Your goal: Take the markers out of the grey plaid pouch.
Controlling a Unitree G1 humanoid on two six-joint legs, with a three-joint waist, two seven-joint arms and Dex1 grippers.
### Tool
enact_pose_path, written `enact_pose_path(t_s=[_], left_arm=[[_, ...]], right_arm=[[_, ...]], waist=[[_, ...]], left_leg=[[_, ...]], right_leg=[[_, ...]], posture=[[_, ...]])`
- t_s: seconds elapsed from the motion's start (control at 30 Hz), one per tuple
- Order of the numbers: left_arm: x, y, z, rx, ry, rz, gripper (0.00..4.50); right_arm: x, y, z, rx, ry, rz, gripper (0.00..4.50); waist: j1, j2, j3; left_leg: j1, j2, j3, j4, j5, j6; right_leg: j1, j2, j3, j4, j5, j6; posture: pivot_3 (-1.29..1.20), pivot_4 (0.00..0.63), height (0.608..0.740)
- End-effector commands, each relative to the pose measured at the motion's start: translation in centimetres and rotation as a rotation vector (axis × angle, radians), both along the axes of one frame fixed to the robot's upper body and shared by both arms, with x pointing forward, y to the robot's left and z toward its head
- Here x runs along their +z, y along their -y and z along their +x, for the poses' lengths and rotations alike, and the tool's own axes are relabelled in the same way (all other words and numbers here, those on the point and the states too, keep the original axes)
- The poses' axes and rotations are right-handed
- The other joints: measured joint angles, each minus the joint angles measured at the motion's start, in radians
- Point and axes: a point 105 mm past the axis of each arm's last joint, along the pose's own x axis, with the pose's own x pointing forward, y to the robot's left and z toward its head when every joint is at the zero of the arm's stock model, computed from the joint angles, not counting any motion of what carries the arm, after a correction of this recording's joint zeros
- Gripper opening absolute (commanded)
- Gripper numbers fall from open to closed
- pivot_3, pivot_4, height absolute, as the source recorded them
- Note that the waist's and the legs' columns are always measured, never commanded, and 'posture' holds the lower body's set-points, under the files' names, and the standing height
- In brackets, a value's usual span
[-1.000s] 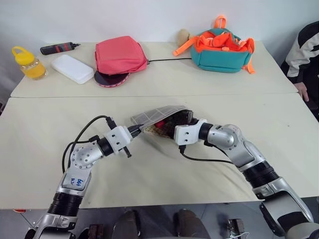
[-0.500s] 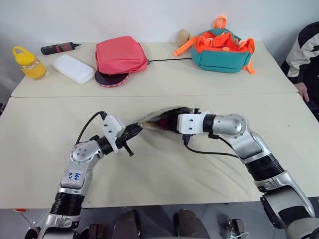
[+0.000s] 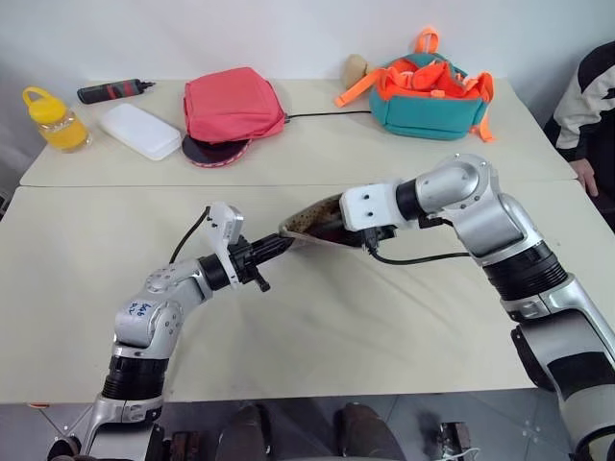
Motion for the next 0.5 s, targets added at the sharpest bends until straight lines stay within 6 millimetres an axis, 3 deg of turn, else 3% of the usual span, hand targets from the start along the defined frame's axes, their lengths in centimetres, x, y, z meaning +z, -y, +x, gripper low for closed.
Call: enact_pose_path(t_s=[0.03, 0.17, 0.37, 0.5], left_arm=[[1.7, 1.0, -1.4, -0.064, 0.011, -0.07, 0.0], [1.8, 1.4, -2.0, -0.106, -0.032, -0.097, 0.0], [1.1, 1.4, -1.7, -0.084, -0.033, -0.072, 0.0], [0.8, 1.3, -1.6, -0.071, -0.034, -0.07, 0.0]], right_arm=[[0.6, -0.2, -0.3, 0.026, 0.046, -0.023, 2.86], [0.2, -0.2, -0.1, 0.023, 0.063, -0.036, 2.86], [-2.1, 0.6, 0.4, -0.008, 0.068, -0.088, 2.86], [-3.0, 1.1, 0.6, -0.016, 0.069, -0.109, 2.0]], waist=[[-0.002, 0.0, 0.0], [-0.003, 0.0, 0.0], [-0.008, 0.0, 0.0], [-0.015, 0.0, 0.0]], left_leg=[[0.0, 0.0, 0.0, 0.0, 0.0, 0.0], [0.0, -0.001, 0.0, 0.0, 0.0, 0.0], [0.0, -0.001, 0.0, 0.001, 0.0, 0.0], [0.0, -0.001, 0.0, 0.001, 0.0, 0.0]], right_leg=[[0.0, 0.0, 0.0, 0.0, 0.0, 0.0], [0.001, 0.001, 0.0, 0.0, 0.0, 0.0], [0.002, 0.002, 0.0, 0.0, 0.0, 0.0], [0.002, 0.002, 0.0, -0.001, 0.0, 0.0]], posture=[[0.0, 0.15, 0.74], [0.0, 0.15, 0.74], [0.0, 0.15, 0.74], [0.0, 0.15, 0.74]])
